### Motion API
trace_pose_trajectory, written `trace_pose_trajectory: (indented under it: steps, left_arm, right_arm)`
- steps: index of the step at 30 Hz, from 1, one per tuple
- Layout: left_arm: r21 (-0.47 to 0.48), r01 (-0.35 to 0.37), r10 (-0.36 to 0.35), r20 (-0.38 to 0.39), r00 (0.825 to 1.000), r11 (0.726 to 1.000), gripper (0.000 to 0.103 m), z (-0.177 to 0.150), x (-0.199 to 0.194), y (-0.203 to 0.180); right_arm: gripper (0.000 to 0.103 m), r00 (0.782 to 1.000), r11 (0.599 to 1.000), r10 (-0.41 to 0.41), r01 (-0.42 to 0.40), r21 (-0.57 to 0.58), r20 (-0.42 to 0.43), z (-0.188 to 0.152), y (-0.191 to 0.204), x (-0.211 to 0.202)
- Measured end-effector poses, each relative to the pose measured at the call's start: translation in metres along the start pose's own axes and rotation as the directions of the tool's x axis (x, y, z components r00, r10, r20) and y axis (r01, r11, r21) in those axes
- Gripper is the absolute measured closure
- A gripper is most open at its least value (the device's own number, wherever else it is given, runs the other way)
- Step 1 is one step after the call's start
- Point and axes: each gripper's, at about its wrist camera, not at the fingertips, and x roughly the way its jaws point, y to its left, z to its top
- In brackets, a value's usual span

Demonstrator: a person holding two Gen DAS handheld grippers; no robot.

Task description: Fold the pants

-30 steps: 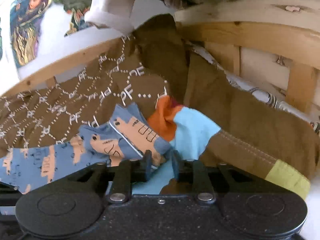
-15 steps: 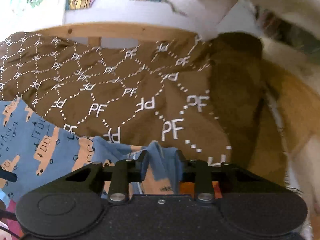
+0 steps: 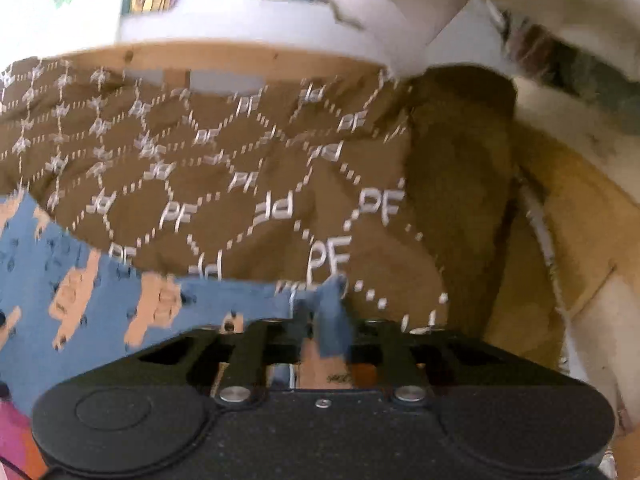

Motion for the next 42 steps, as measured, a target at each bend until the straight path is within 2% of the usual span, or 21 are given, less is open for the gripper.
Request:
trace_pose_trajectory:
  steps: [3,6,9,11,12,14,16,18,20,23,26,28,31,32,33,37,39,42]
  left_arm:
    - [-0.018,-0.036,0.036,0.020,0.999,0.999,0.032,0.002,-0.015,0.020]
    - [-0.037,-0.126,0.128,0.056,0.990,0.991,0.030,0.005,-0.038,0.056]
    - [-0.059,-0.251,0.254,0.051,0.966,0.966,0.027,0.016,-0.048,0.102]
    - [-0.058,-0.302,0.303,0.012,0.953,0.952,0.030,0.029,-0.040,0.134]
    - [-0.058,-0.305,0.305,-0.013,0.952,0.951,0.031,0.036,-0.034,0.146]
    - [-0.072,-0.307,0.299,-0.101,0.949,0.949,0.049,0.047,-0.016,0.174]
    - [-0.113,-0.304,0.285,-0.157,0.946,0.946,0.062,0.053,-0.003,0.198]
    - [-0.130,-0.267,0.238,-0.199,0.950,0.955,0.063,0.057,0.006,0.211]
    - [-0.119,-0.220,0.186,-0.242,0.952,0.968,0.074,0.058,0.011,0.214]
    - [-0.079,-0.191,0.165,-0.256,0.953,0.978,0.083,0.061,0.012,0.209]
    - [-0.036,-0.144,0.128,-0.287,0.949,0.989,0.083,0.064,0.012,0.204]
    - [-0.012,-0.144,0.134,-0.295,0.946,0.990,0.082,0.064,0.011,0.203]
    - [-0.060,-0.177,0.149,-0.319,0.936,0.982,0.084,0.063,0.014,0.211]
    - [-0.073,-0.182,0.150,-0.317,0.936,0.981,0.095,0.062,0.014,0.210]
    - [-0.071,-0.187,0.156,-0.308,0.938,0.980,0.095,0.061,0.013,0.209]
    - [-0.014,-0.289,0.277,-0.236,0.931,0.957,0.098,0.061,0.005,0.189]
    - [-0.006,-0.336,0.327,-0.209,0.922,0.942,0.098,0.059,0.002,0.183]
    - [0.026,-0.370,0.365,-0.242,0.899,0.929,0.098,0.054,0.021,0.181]
  right_arm:
    - [0.032,0.998,0.999,-0.012,0.010,0.043,0.057,-0.002,0.000,-0.012]
    - [0.025,0.992,0.999,-0.039,0.040,-0.008,0.122,0.001,0.010,-0.028]
    - [0.014,0.985,0.998,0.059,-0.055,-0.031,0.160,0.003,0.023,-0.039]
    - [0.014,0.975,0.987,0.160,-0.156,-0.040,0.157,0.003,0.033,-0.038]
    - [0.014,0.970,0.981,0.192,-0.187,-0.045,0.148,0.001,0.040,-0.037]
    - [0.014,0.960,0.968,0.251,-0.246,-0.050,0.122,-0.004,0.054,-0.034]
    - [0.014,0.944,0.949,0.315,-0.311,-0.053,0.098,-0.009,0.067,-0.030]
    - [0.015,0.934,0.936,0.351,-0.347,-0.061,0.067,-0.013,0.084,-0.026]
    - [0.016,0.928,0.927,0.371,-0.367,-0.071,0.044,-0.016,0.095,-0.025]
    - [0.016,0.921,0.920,0.389,-0.387,-0.063,0.022,-0.020,0.103,-0.023]
    - [0.016,0.918,0.917,0.397,-0.396,-0.053,0.014,-0.022,0.105,-0.024]
    - [0.016,0.916,0.915,0.402,-0.401,-0.044,0.009,-0.023,0.105,-0.024]
    - [0.016,0.916,0.915,0.402,-0.402,-0.036,-0.010,-0.025,0.107,-0.019]
    - [0.016,0.918,0.918,0.395,-0.396,-0.033,-0.022,-0.026,0.107,-0.016]
    - [0.016,0.920,0.920,0.390,-0.391,-0.024,-0.037,-0.028,0.109,-0.013]
    - [0.016,0.934,0.936,0.348,-0.351,-0.019,-0.080,-0.039,0.112,-0.006]
    - [0.015,0.946,0.948,0.316,-0.318,-0.027,-0.073,-0.042,0.113,-0.009]
    - [0.013,0.959,0.961,0.269,-0.274,-0.043,-0.088,-0.048,0.117,-0.007]
